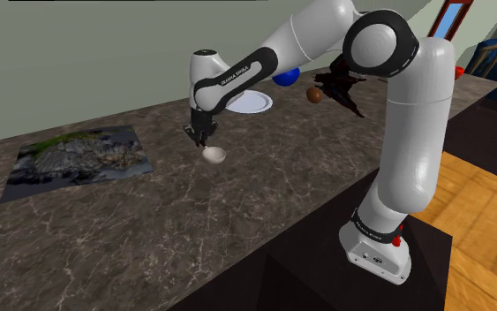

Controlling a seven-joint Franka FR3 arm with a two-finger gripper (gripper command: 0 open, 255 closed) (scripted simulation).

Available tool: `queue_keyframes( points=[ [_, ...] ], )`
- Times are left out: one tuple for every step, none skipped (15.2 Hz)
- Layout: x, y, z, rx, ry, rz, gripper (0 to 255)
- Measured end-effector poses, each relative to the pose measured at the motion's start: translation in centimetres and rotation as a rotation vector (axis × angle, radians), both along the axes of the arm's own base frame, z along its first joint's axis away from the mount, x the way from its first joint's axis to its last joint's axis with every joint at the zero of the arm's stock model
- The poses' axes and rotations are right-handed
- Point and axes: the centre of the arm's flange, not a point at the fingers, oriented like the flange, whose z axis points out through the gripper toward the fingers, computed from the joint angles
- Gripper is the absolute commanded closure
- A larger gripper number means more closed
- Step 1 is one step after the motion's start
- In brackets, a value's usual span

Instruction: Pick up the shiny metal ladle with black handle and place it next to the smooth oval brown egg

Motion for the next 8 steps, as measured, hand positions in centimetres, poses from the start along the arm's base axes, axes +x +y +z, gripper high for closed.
queue_keyframes(
  points=[
    [0.1,-0.1,0.4,0.0,0.0,0.0,255],
    [-0.1,0.0,1.0,0.0,0.0,0.0,255],
    [0.0,0.0,1.5,0.0,0.0,0.0,255],
    [0.1,0.0,2.0,0.0,0.0,0.0,255],
    [0.1,0.0,2.4,0.0,0.0,0.0,255],
    [0.2,0.0,3.0,0.0,0.0,0.0,255],
    [0.1,0.1,3.6,0.0,0.0,0.0,255],
    [0.0,0.1,4.1,0.0,0.0,0.0,255]
  ],
)
